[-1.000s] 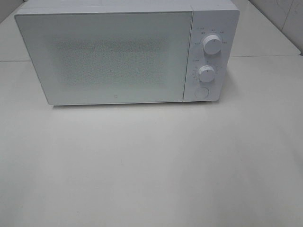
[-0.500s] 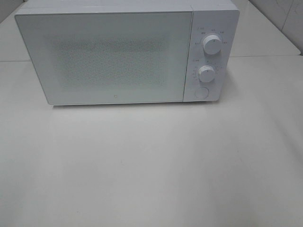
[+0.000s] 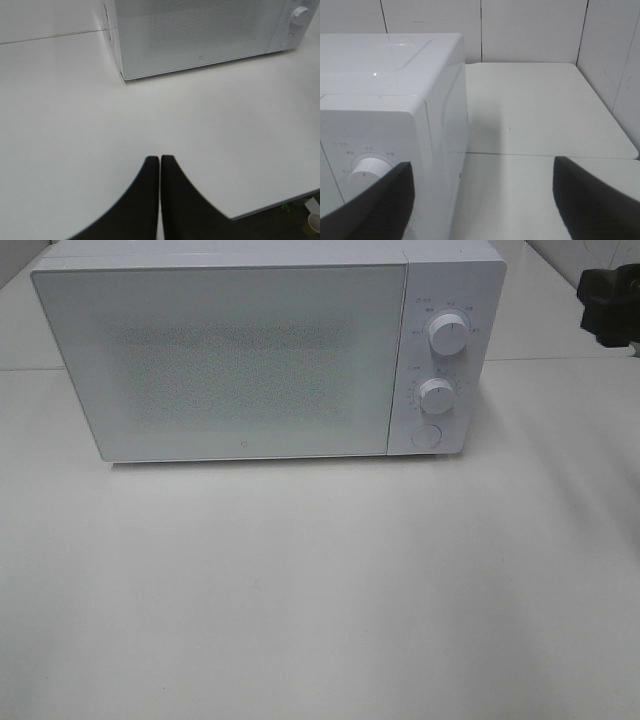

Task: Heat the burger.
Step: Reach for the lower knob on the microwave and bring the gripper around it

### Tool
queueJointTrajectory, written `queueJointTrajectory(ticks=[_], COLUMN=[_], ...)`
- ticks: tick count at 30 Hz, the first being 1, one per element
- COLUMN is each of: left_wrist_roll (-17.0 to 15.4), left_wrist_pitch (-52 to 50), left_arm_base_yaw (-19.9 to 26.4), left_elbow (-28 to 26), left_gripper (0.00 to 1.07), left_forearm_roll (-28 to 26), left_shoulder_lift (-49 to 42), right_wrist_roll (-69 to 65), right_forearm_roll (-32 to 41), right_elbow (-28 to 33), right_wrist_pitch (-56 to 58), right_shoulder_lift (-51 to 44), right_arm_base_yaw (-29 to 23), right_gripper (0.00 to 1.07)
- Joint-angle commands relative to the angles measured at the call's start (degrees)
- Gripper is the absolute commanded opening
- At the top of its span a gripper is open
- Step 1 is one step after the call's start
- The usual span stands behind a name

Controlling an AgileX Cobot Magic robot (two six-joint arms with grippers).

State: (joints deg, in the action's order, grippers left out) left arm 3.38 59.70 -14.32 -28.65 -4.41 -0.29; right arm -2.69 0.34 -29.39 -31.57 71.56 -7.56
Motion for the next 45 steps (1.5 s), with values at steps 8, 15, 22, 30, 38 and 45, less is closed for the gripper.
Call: queueJointTrajectory(ticks=[8, 15, 22, 30, 38, 45], left_wrist_roll=[-0.1, -0.1, -0.1, -0.1, -0.1, -0.1], left_wrist_pitch=[-0.6, -0.6, -0.6, -0.6, -0.6, -0.6], left_arm_base_yaw=[0.2, 0.2, 0.2, 0.2, 0.2, 0.2], left_elbow=[0.1, 0.1, 0.1, 0.1, 0.1, 0.1], left_gripper=[0.0, 0.0, 0.0, 0.0, 0.0, 0.0], left_forearm_roll=[-0.6, -0.6, -0.6, -0.6, -0.6, -0.6], left_shoulder_lift=[-0.9, -0.9, -0.9, -0.9, -0.9, -0.9], right_wrist_roll=[-0.3, 2.2, 7.3, 6.7, 5.3, 5.3], right_forearm_roll=[-0.3, 3.8, 11.9, 12.4, 13.1, 13.1], right_elbow=[0.1, 0.1, 0.1, 0.0, 0.0, -2.2], right_wrist_pitch=[-14.9, -21.1, -24.1, -34.7, -42.3, -42.2], right_shoulder_lift=[13.6, 21.3, 25.8, 33.9, 39.4, 42.1], right_arm_base_yaw=[-1.7, -8.1, -15.1, -19.0, -19.0, -19.0], right_gripper=[0.7, 0.7, 0.7, 0.7, 0.7, 0.7])
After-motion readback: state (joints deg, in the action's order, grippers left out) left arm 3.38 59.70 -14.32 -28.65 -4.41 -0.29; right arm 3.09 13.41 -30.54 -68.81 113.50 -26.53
